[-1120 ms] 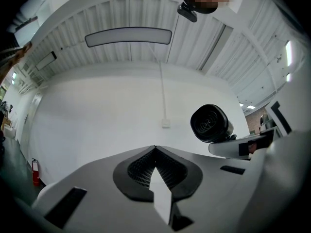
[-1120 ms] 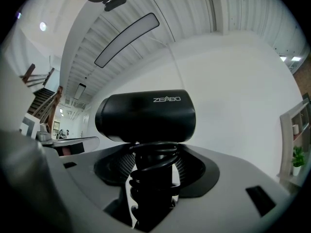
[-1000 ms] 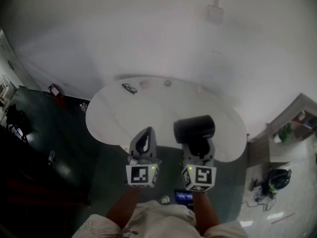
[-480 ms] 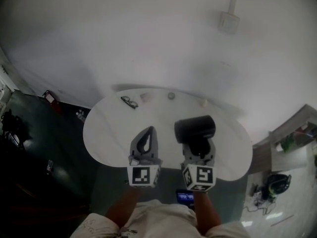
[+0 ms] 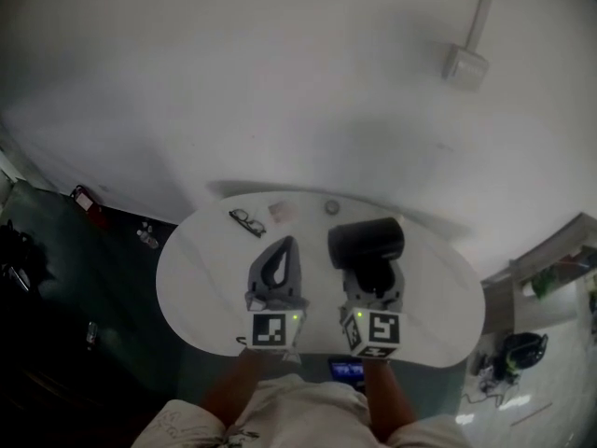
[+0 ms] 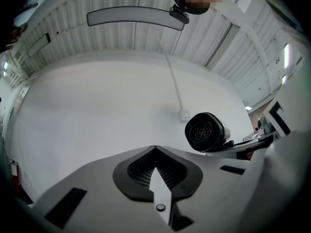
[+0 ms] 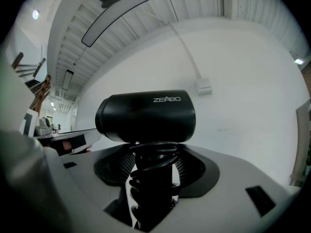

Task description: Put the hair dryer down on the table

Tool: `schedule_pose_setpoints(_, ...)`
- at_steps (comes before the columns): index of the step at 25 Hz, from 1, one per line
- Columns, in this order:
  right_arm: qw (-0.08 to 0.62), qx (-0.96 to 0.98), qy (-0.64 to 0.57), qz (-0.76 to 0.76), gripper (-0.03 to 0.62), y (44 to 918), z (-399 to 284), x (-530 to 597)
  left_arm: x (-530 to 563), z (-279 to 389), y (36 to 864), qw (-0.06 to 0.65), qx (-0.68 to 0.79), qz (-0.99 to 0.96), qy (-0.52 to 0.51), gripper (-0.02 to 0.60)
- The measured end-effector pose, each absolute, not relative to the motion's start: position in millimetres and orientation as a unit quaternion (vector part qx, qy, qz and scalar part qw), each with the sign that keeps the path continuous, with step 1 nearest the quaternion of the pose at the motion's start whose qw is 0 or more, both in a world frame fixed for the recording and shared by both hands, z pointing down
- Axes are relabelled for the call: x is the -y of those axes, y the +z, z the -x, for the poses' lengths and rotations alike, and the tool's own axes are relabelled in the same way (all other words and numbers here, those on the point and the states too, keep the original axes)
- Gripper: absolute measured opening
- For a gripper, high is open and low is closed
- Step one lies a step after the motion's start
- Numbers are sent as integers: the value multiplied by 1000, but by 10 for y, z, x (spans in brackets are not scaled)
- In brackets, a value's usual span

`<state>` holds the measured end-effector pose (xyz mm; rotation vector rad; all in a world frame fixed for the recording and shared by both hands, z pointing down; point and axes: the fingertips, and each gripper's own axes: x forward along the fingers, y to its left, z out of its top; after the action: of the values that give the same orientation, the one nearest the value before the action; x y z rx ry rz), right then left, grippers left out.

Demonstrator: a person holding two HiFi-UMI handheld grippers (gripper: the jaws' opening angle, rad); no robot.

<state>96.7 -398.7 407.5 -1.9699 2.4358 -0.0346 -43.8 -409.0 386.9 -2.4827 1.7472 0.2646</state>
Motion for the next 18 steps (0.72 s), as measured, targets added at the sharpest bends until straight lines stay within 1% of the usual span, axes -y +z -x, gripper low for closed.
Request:
schedule_pose_setpoints(8, -2, -774, -13, 633, 261, 4082, -936, 4377, 4484, 424, 3903, 37, -569, 817, 90, -5)
schedule_pose_setpoints(18, -8, -787, -29, 616, 261, 4188, -1084, 4545, 4551, 309, 3943, 43, -593, 800, 87, -5)
